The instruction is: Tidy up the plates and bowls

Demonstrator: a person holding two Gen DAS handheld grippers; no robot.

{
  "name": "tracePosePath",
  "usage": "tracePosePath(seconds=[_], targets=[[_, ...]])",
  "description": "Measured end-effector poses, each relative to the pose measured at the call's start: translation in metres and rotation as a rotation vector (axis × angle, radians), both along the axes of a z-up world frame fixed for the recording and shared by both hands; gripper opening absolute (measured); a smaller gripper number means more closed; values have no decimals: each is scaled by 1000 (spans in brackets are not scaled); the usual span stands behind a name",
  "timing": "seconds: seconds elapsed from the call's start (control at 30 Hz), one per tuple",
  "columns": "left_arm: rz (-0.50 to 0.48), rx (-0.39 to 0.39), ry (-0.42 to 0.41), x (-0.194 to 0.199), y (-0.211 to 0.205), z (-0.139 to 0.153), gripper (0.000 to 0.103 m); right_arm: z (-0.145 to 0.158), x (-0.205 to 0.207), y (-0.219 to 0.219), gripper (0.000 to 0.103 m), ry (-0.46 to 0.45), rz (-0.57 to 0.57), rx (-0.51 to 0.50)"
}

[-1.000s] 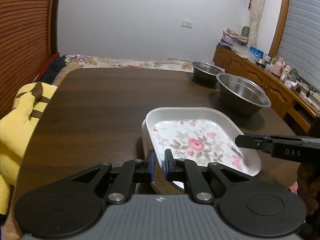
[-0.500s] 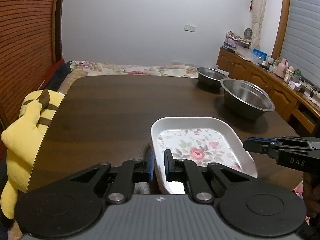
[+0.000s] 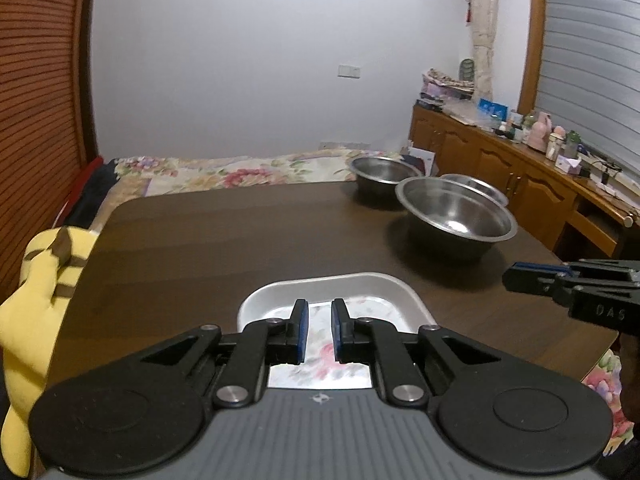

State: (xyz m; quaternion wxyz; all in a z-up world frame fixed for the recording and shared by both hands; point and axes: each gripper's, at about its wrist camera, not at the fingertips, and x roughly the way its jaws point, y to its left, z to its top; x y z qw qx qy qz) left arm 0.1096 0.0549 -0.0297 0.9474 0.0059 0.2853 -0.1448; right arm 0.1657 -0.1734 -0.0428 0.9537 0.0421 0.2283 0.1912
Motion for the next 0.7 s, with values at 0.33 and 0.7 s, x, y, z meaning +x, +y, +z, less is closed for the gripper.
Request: tracePosePath(seconds=[0.33,0.7], targets=[[-69,-8,-3,20,-38,-6,19,10,6,-45,15,-33,-103,-12],[-122,1,13,51,-78,-8,22,5,29,-77,15,-28,-149,-43]])
